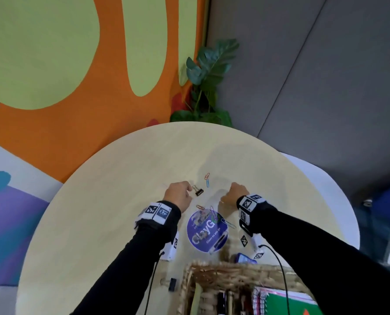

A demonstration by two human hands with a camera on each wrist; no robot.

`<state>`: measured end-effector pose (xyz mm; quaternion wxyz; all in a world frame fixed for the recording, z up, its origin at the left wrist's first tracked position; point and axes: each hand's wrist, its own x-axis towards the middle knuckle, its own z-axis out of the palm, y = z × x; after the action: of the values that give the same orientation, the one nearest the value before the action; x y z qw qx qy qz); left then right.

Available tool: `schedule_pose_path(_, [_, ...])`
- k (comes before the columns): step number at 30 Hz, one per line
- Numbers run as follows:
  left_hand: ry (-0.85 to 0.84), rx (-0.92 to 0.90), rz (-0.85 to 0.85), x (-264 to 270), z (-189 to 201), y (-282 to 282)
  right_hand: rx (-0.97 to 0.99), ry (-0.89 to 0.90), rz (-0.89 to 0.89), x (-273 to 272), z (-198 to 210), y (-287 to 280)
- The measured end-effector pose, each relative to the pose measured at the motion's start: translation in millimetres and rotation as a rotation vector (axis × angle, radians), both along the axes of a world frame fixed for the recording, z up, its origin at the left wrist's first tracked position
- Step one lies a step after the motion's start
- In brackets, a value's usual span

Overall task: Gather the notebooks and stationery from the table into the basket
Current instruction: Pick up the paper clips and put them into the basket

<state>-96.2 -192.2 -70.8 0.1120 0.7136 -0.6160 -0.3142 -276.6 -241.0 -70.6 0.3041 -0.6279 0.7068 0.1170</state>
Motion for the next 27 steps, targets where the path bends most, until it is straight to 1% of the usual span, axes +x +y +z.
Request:
schedule_pose_path(3, [0.0,0.009,0.001,-4.3,-17.6,-18.0,-0.048,0.07,-0.037,3.9,-16.2,-5.1])
schedule_pose_path(5, [-0.003,-0.009,-0.018,-11.0,-23.9,-28.6,-0.046,0.072,-0.052,2.7,-20.8,-7.8])
schedule_pose_path(7, [-0.03,-0.029,-0.051,-19.2,-28.1,-38.4,-0.021,0.055,-0.051,-1.3,-15.2,-8.1])
schedule_pose_path(9, [-0.065,-0.011,-0.103,-27.8,-32.7,-44.7,-0.017,0.012,-0.074,-8.8,-3.9,-7.1])
schedule_pose_path(11, [-0.125,0.021,-0.164,-34.3,-36.7,-47.1,-0.044,-0.071,-0.101,-15.8,13.2,-4.3])
schedule_pose_path(15, [-0.221,0.032,-0.201,-42.4,-42.5,-49.1,-0.161,-0.188,-0.018,-30.7,57.2,13.1])
schedule_pose_path(19, [-0.243,0.002,-0.193,-44.3,-43.9,-48.7,-0.211,-0.247,0.077,-39.1,99.9,56.5])
schedule_pose_path(22, [-0.198,-0.04,-0.166,-42.6,-34.2,-44.1,-0.165,-0.321,0.165,-38.2,124.1,104.4])
schedule_pose_path(25, [-0.099,-0.099,-0.101,-36.3,-12.5,-35.3,-0.017,-0.398,0.284,-31.2,124.8,160.5])
schedule_pose_path(27, [0.004,-0.143,-0.045,-29.9,6.5,-24.7,0.105,-0.36,0.411,-22.2,110.7,196.1])
